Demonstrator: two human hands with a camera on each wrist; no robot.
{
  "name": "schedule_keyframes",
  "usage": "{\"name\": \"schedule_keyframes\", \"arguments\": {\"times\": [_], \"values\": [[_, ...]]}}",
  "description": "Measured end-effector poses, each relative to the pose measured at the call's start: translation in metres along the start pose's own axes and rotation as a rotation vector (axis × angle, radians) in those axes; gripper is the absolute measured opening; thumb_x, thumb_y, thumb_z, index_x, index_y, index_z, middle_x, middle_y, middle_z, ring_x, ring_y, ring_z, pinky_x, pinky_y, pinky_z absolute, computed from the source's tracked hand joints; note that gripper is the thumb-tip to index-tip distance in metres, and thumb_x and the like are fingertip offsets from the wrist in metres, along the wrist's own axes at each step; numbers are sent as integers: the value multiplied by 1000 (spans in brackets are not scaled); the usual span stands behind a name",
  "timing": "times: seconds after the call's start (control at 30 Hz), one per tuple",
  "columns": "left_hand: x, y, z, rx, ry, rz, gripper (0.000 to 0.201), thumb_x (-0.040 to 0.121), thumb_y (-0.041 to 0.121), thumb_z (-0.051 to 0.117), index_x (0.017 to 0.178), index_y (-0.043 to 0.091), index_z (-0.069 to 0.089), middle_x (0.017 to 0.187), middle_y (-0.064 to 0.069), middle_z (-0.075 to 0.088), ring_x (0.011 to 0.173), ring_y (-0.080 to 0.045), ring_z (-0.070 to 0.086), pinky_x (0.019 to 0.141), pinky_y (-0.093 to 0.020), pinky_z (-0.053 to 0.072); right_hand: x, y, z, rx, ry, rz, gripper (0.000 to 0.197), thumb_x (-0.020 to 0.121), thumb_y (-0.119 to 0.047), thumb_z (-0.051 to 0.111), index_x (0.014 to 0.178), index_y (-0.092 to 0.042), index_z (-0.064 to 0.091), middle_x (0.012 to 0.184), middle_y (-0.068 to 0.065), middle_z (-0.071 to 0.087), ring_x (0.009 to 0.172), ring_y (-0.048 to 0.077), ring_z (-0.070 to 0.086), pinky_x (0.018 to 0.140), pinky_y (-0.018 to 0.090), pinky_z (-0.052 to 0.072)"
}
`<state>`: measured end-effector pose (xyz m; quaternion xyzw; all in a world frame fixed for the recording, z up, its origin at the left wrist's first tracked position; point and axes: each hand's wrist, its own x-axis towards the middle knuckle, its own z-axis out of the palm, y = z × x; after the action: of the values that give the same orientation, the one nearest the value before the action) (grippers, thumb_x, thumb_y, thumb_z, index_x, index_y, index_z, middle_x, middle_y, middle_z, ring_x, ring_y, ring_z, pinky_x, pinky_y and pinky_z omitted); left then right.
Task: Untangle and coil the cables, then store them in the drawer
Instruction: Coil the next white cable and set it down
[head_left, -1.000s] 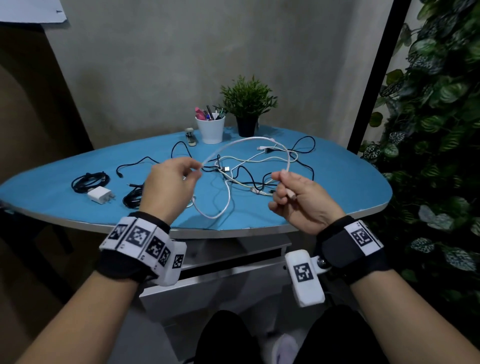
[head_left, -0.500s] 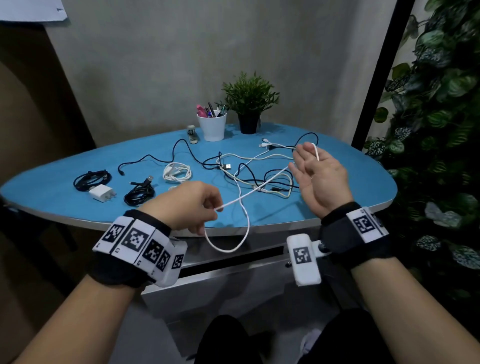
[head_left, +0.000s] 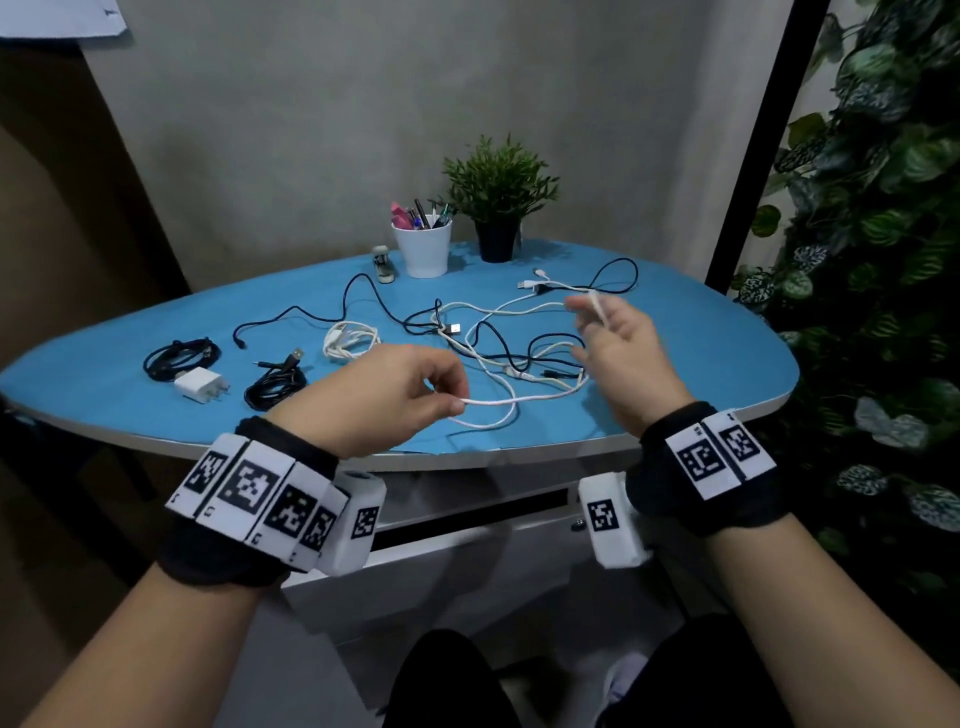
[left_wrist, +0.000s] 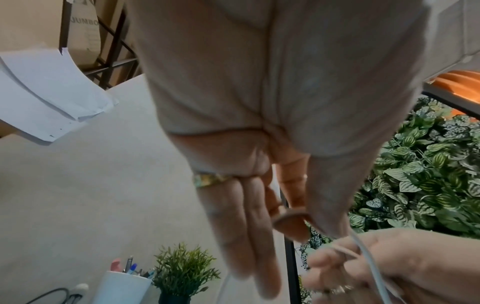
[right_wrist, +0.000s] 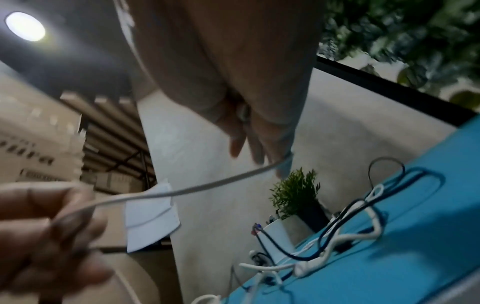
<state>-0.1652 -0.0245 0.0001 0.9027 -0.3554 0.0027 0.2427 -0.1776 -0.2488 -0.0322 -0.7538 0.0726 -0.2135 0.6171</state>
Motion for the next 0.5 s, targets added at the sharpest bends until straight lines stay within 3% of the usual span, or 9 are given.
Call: {"name": "schedule_keyframes", "arguments": {"times": [0.03,0.1,0.17,0.23,0.33,0.43,0.5], "values": [[1,-2,-1,19,37,12,11,88,26,61,79,30,57,73,15,56,62,4,51,59,-10,37,-2,2,-1,-135,-105,-3,32,98,-8,35,108,-26,59,102,-5,59,104,38,58,94,54,47],[5,-7,-3,45,122,45,15,89,27,60,78,35,52,82,14,54,74,2,51,69,-16,38,-6,7,-2,-271,-290,22,29,98,-7,34,114,-16,57,109,2,64,103,27,62,82,33,54],[7,-14,-2,57,221,69,14,89,29,59,81,36,49,88,16,48,83,1,47,77,-23,36,-11,9,0,-228,-409,56,27,99,-6,32,114,-4,54,89,10,65,78,19,64,70,22,50],[9,-20,0,62,346,83,6,88,28,59,87,29,53,88,17,44,82,2,44,77,-20,31,-18,9,1,-183,-453,45,24,100,-9,32,109,-6,54,66,6,53,56,15,53,61,23,45],[14,-23,4,63,482,70,9,88,29,61,92,21,59,90,9,49,80,-7,46,76,-20,31,-28,2,2,-141,-512,10,29,101,-26,37,96,-9,60,57,-1,35,49,11,36,54,25,39],[26,-20,9,32,489,13,11,88,29,61,89,18,63,84,1,58,76,-16,56,74,-33,46,-37,-7,1,-63,-610,-20,36,98,-32,42,77,-11,63,50,-3,31,45,11,31,51,25,38],[33,-15,13,-19,428,-60,10,90,29,59,85,20,62,78,-1,63,66,-16,65,67,-36,53,-39,-12,0,90,-631,2,40,99,-29,40,67,-11,56,44,-4,28,41,11,26,48,23,34]]}}
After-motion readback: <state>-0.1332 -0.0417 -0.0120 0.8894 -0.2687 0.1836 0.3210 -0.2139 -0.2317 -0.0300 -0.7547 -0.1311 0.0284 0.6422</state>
